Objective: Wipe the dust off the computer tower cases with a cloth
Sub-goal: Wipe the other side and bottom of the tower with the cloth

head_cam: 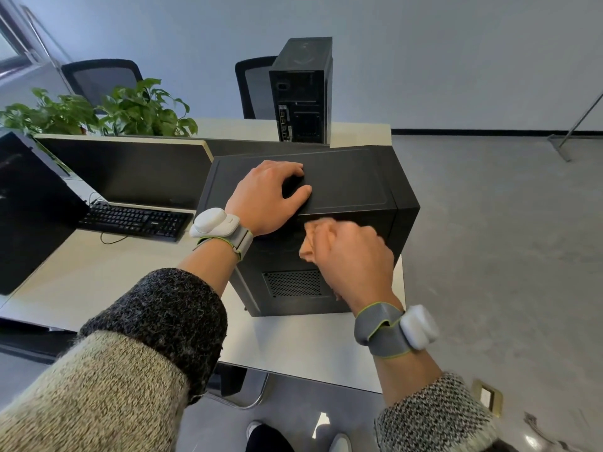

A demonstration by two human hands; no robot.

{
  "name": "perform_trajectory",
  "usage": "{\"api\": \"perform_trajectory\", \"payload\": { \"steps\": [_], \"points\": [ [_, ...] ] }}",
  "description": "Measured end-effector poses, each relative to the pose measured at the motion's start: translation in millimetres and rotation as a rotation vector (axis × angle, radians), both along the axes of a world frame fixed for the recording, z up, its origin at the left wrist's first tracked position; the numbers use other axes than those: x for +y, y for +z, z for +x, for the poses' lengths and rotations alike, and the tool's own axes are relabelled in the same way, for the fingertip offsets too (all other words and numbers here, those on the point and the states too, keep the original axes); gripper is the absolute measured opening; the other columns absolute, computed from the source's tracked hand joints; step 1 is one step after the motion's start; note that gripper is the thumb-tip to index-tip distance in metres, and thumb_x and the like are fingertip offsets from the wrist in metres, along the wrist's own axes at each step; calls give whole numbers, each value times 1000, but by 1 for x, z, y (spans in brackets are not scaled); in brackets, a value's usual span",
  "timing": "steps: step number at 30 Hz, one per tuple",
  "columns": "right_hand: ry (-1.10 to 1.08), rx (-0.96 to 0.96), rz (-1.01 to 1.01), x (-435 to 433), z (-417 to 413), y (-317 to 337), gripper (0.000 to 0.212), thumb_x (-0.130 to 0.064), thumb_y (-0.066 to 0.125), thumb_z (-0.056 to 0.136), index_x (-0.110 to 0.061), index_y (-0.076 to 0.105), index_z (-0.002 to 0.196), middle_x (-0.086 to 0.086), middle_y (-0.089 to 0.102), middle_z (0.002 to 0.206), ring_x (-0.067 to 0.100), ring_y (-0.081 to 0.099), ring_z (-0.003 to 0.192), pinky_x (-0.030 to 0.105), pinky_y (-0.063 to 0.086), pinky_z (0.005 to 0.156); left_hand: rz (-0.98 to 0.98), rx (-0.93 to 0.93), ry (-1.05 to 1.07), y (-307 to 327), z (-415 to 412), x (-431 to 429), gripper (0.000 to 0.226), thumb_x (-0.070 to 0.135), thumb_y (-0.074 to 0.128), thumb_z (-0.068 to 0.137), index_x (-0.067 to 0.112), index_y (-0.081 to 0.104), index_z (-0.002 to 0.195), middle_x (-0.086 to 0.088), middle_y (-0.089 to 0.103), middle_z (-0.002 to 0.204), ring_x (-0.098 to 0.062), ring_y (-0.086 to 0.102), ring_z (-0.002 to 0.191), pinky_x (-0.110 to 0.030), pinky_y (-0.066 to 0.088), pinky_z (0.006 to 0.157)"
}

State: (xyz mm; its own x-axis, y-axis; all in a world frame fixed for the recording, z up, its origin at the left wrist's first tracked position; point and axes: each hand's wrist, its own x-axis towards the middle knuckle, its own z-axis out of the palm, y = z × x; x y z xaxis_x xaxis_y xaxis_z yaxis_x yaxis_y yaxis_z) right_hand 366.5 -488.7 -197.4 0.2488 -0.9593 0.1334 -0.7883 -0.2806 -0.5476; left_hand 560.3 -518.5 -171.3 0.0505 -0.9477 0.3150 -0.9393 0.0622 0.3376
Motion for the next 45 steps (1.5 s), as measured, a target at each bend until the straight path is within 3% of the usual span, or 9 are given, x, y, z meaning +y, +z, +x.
{"api": "perform_trajectory", "payload": {
  "steps": [4, 8, 12, 20, 24, 29, 34, 41, 45],
  "points": [
    [-26, -5, 29, 6, -2, -6, 49, -53, 37, 110, -23, 75, 107, 0, 71, 87, 19, 67, 79, 35, 59, 70, 1, -2, 4, 1, 0, 1, 46, 53, 57, 100, 23, 64, 135, 9, 62, 143, -15, 52, 135, -40, 46, 111],
    [-68, -28, -65, 2, -6, 9, 43, -47, 40, 109, -22, 67, 87, 0, 64, 76, 18, 59, 68, 29, 42, 58, -4, -4, -1, 2, 0, 2, 46, 52, 58, 100, 23, 64, 135, 9, 62, 144, -14, 51, 136, -38, 45, 111],
    [-82, 24, 58, 5, 4, -3, 44, -49, 40, 108, -20, 71, 101, 2, 66, 86, 22, 65, 79, 38, 58, 72, 5, -2, -31, 2, 2, 2, 47, 52, 57, 100, 22, 64, 136, 8, 61, 145, -15, 51, 136, -38, 45, 111],
    [-142, 37, 32, 19, 13, 6, 47, -62, 41, 105, -25, 69, 105, -1, 67, 91, 23, 61, 83, 35, 45, 68, 28, 19, -125, 9, 6, 5, 44, 46, 61, 100, 19, 65, 135, 2, 60, 147, -19, 48, 139, -34, 35, 115],
    [-143, 57, 69, 22, 31, -3, 46, -52, 36, 110, -25, 72, 118, 5, 73, 104, 23, 64, 89, 38, 56, 76, -18, 23, -163, 21, 23, 15, 37, 40, 60, 101, 19, 68, 131, 1, 59, 147, -20, 49, 138, -35, 35, 115],
    [-177, 128, 183, 35, 27, -7, 42, -47, 35, 105, -21, 66, 92, 6, 67, 92, 30, 61, 84, 38, 47, 72, -121, -38, -33, 24, 62, 28, 31, 37, 57, 101, 15, 71, 118, -4, 69, 117, -24, 58, 112, -39, 48, 94],
    [-187, 97, -11, 28, 35, 12, 42, -51, 35, 110, -23, 65, 102, -1, 66, 90, 23, 62, 82, 35, 47, 68, -136, 16, 54, 19, 74, 30, 24, 35, 57, 99, 17, 60, 84, -1, 60, 83, -20, 56, 77, -32, 42, 67],
    [-205, 88, 80, 33, 41, -1, 45, -48, 38, 106, -22, 71, 90, 3, 67, 83, 26, 64, 77, 37, 53, 67, -72, 85, 102, 5, 66, 31, 30, 38, 56, 98, 23, 54, 71, 2, 62, 75, -20, 56, 71, -29, 36, 64],
    [-172, 34, -20, 29, 51, 12, 46, -47, 39, 107, -22, 63, 77, 0, 64, 73, 20, 61, 70, 30, 40, 57, -65, 238, 60, 1, 78, 27, 33, 36, 62, 96, 24, 53, 66, 7, 58, 66, -13, 55, 65, -26, 39, 62]
  ]
}}
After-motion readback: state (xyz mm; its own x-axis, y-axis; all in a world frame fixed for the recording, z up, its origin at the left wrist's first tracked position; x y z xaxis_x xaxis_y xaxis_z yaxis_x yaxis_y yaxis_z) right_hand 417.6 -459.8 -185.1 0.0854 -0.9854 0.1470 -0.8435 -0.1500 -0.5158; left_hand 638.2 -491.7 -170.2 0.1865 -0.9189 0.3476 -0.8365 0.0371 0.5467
